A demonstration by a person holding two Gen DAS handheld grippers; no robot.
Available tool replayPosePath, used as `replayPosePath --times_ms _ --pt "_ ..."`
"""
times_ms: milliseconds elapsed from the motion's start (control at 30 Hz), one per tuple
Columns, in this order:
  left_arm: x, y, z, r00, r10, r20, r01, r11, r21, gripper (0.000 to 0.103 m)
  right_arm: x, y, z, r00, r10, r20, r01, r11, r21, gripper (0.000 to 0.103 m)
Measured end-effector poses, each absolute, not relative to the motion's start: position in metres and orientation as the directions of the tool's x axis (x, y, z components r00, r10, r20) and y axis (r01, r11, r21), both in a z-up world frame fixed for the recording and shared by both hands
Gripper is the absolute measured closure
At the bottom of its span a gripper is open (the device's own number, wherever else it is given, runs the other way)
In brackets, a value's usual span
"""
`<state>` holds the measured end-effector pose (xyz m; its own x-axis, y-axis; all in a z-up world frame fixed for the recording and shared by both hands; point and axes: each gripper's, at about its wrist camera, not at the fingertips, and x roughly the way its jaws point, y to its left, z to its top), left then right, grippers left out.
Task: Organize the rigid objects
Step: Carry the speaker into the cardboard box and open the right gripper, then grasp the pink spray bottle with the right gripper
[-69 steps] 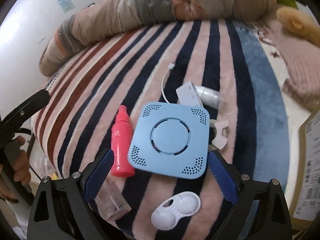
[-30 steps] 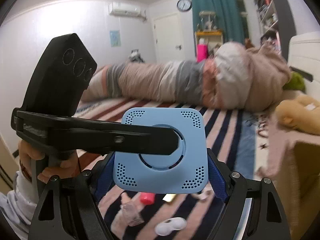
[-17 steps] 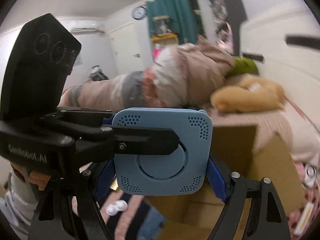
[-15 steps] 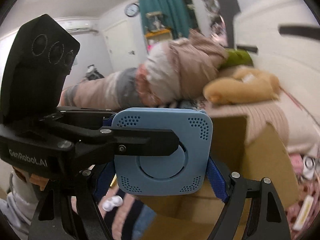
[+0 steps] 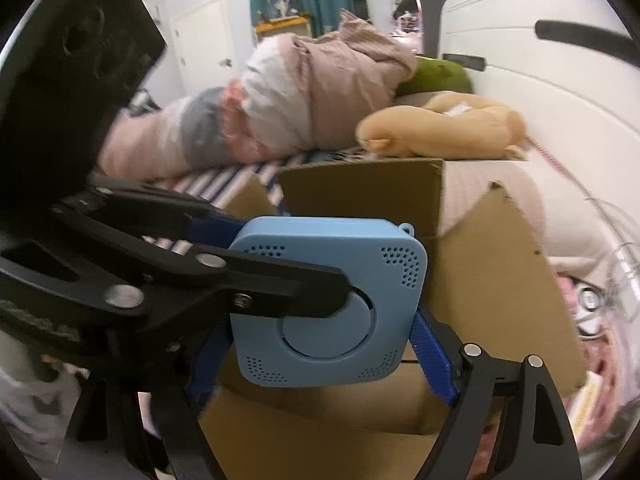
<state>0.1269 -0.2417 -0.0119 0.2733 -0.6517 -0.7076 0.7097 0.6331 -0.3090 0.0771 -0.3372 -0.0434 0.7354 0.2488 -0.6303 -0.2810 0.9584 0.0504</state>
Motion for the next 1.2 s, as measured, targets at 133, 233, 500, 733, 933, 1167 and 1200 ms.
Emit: replayPosePath --times_ms 133,233,500,733,933,1167,1200 --pt "0.127 -0.231 -0.009 0.3 -0.66 -0.689 0.687 0.65 -0.324 0.047 0.074 -0.346 -0.043 0.745 0.227 -0.627 -0.253 0.966 0.049 0.019" --pt "0.12 -0.222 -0.003 0.325 -0.66 -0.677 0.686 0.658 -0.312 0.047 0.069 -0.345 -0.04 0.762 0.18 -0.622 -0.228 0.974 0.002 0.014" --pt "0.093 -0.162 0.029 0.498 -0.619 -0.607 0.618 0.745 -0.252 0.038 0.054 -0.326 -0.018 0.791 0.223 -0.57 -0.26 0.965 0.016 0.006" --pt "0.061 -0.06 0.037 0.684 -0.486 -0.544 0.447 0.868 -0.215 0.033 0.033 -0.264 0.008 0.775 0.403 -0.486 -0.445 0.895 0.033 0.006" --pt "0.032 0.035 0.005 0.766 -0.357 -0.535 0.275 0.934 -0.229 0.026 0.031 -0.188 -0.003 0.636 0.554 -0.536 -0.625 0.778 0.062 0.008" --pt "0.011 0.107 -0.053 0.764 -0.292 -0.576 0.147 0.947 -0.285 0.024 0.04 -0.104 -0.07 0.382 0.621 -0.684 -0.765 0.628 0.143 0.017" --pt "0.012 0.113 -0.061 0.76 -0.283 -0.586 0.129 0.948 -0.291 0.024 0.044 -0.097 -0.081 0.355 0.615 -0.704 -0.767 0.623 0.157 0.02"
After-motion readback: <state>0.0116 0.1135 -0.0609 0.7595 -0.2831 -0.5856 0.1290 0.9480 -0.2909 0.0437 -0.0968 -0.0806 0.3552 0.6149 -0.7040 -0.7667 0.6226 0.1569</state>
